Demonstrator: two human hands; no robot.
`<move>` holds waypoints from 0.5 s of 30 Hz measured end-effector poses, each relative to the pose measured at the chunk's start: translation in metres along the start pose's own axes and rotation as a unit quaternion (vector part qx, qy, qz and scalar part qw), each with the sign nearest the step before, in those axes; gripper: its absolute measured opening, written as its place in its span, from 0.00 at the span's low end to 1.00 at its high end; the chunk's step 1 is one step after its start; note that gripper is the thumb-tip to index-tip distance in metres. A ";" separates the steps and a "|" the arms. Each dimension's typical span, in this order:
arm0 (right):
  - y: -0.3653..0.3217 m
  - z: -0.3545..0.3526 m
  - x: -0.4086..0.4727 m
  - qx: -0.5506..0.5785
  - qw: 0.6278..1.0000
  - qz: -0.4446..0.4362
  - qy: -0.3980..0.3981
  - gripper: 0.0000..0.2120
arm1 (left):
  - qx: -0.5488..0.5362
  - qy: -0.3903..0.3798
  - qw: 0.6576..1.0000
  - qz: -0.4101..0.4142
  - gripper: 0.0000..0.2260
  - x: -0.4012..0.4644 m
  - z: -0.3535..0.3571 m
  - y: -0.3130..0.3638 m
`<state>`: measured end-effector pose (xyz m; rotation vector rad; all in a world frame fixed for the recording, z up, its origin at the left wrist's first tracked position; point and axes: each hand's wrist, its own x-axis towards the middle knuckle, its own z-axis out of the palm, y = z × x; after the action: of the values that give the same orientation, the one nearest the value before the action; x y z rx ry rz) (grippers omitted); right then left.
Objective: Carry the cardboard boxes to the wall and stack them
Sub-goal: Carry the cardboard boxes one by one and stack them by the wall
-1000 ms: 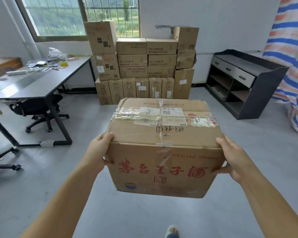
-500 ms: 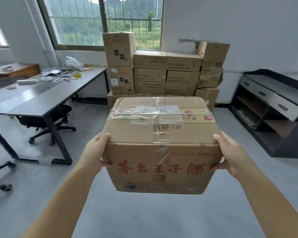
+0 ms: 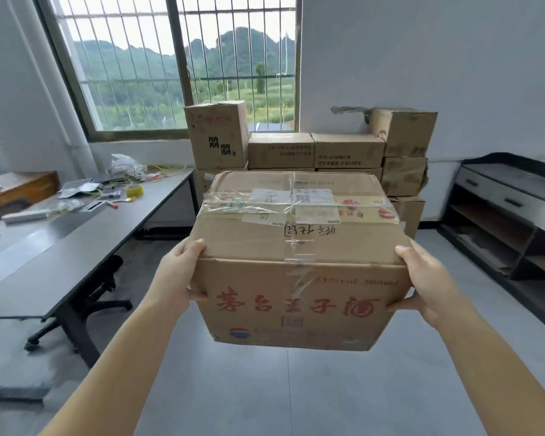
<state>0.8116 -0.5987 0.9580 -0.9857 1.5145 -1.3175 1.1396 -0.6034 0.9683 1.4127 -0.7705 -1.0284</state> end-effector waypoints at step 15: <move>-0.085 0.103 0.308 0.033 0.995 -0.096 -0.018 0.19 | -0.059 0.019 0.995 0.084 0.09 0.278 0.123 0.073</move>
<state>0.8178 -0.9315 1.0015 -1.1294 1.3674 -1.4656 1.1453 -0.9136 1.0053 1.2419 -0.7731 -0.8996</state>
